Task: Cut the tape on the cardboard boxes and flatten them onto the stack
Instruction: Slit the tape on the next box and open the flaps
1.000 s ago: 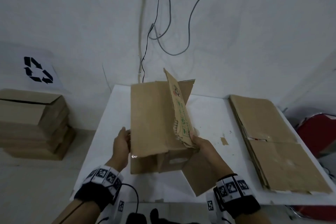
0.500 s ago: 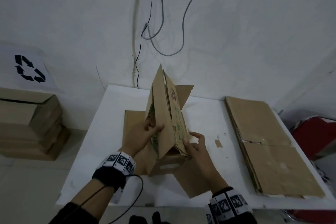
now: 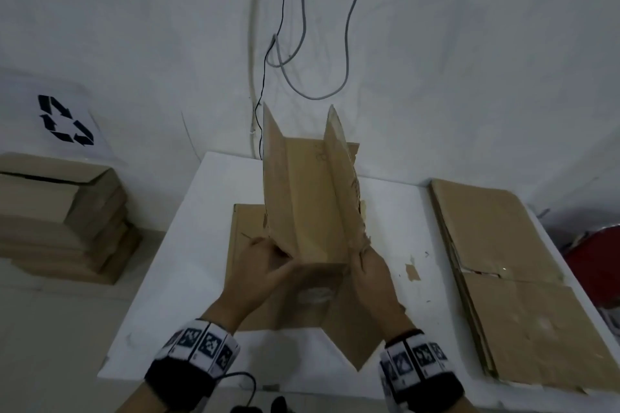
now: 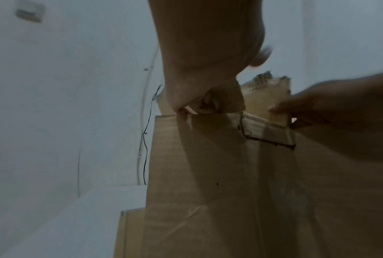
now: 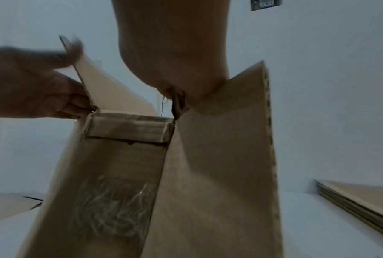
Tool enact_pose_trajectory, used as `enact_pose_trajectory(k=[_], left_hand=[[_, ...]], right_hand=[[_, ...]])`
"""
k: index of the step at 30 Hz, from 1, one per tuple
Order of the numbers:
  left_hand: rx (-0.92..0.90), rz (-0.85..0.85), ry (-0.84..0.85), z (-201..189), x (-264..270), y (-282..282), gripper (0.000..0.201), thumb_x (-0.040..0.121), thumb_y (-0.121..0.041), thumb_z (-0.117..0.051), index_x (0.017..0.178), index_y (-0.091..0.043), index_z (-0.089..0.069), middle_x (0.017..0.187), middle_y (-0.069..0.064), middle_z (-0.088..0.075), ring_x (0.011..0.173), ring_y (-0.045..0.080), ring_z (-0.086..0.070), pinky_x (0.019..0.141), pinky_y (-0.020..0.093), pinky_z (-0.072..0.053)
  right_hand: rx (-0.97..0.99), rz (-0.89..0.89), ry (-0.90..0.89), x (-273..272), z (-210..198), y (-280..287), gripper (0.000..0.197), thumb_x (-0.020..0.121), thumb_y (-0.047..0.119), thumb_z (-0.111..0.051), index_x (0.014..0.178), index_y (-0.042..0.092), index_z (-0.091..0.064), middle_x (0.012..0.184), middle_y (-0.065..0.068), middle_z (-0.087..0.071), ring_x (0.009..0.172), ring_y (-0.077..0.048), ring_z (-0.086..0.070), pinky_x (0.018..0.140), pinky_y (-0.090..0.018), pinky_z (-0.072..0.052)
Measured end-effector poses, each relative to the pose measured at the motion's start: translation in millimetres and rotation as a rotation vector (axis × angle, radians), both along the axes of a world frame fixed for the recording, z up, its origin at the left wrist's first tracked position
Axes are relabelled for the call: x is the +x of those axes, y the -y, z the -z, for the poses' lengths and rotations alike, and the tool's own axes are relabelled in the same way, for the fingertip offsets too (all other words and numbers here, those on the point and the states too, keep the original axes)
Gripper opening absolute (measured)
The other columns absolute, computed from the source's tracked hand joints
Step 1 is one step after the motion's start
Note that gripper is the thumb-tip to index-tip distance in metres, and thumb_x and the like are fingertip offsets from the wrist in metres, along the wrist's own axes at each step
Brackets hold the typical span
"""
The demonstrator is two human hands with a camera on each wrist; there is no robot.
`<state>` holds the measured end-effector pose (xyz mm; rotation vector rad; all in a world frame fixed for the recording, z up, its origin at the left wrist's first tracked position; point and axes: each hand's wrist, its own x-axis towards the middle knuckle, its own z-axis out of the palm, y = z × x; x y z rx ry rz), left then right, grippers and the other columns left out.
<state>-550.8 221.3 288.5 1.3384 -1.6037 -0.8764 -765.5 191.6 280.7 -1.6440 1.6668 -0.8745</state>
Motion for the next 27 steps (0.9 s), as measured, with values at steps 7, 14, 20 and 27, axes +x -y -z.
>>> enact_pose_trajectory(k=[7, 14, 20, 27], left_hand=[[0.239, -0.349, -0.017, 50, 8, 68, 0.040, 0.093, -0.036, -0.060, 0.076, 0.000, -0.066, 0.072, 0.010, -0.068, 0.072, 0.021, -0.064, 0.070, 0.041, -0.052], [0.278, -0.452, 0.170, 111, 16, 79, 0.037, 0.092, -0.014, -0.060, 0.057, -0.009, -0.051, 0.064, 0.009, -0.055, 0.056, 0.016, -0.043, 0.065, 0.027, -0.031], [0.323, -0.313, 0.325, 164, 11, 35, 0.029, 0.089, -0.036, -0.038, 0.086, -0.021, -0.063, 0.098, 0.014, -0.065, 0.090, 0.023, -0.059, 0.082, 0.033, -0.045], [0.187, -0.145, 0.759, 215, -7, -43, 0.056, 0.099, -0.037, -0.024, 0.150, -0.013, -0.031, 0.158, 0.010, -0.023, 0.145, 0.027, -0.020, 0.115, 0.051, -0.017]], right_hand=[[0.248, 0.026, -0.460, 4, 8, 72, 0.050, 0.105, 0.041, -0.030, 0.063, 0.018, -0.045, 0.070, 0.007, -0.046, 0.080, -0.016, -0.047, 0.089, -0.035, -0.030], [0.299, 0.058, -0.495, 11, 101, 78, 0.050, 0.100, 0.046, -0.041, 0.128, 0.008, -0.060, 0.134, -0.015, -0.054, 0.131, -0.030, -0.043, 0.120, -0.047, -0.009], [0.222, 0.026, -0.461, 1, 162, 21, 0.058, 0.101, 0.030, -0.041, 0.148, -0.004, -0.030, 0.153, -0.024, -0.033, 0.141, -0.040, -0.033, 0.120, -0.046, -0.019], [0.063, -0.195, -0.579, 11, 202, -66, 0.060, 0.103, 0.048, -0.026, 0.154, 0.017, -0.028, 0.162, -0.008, -0.023, 0.150, -0.026, -0.019, 0.120, -0.047, -0.014]])
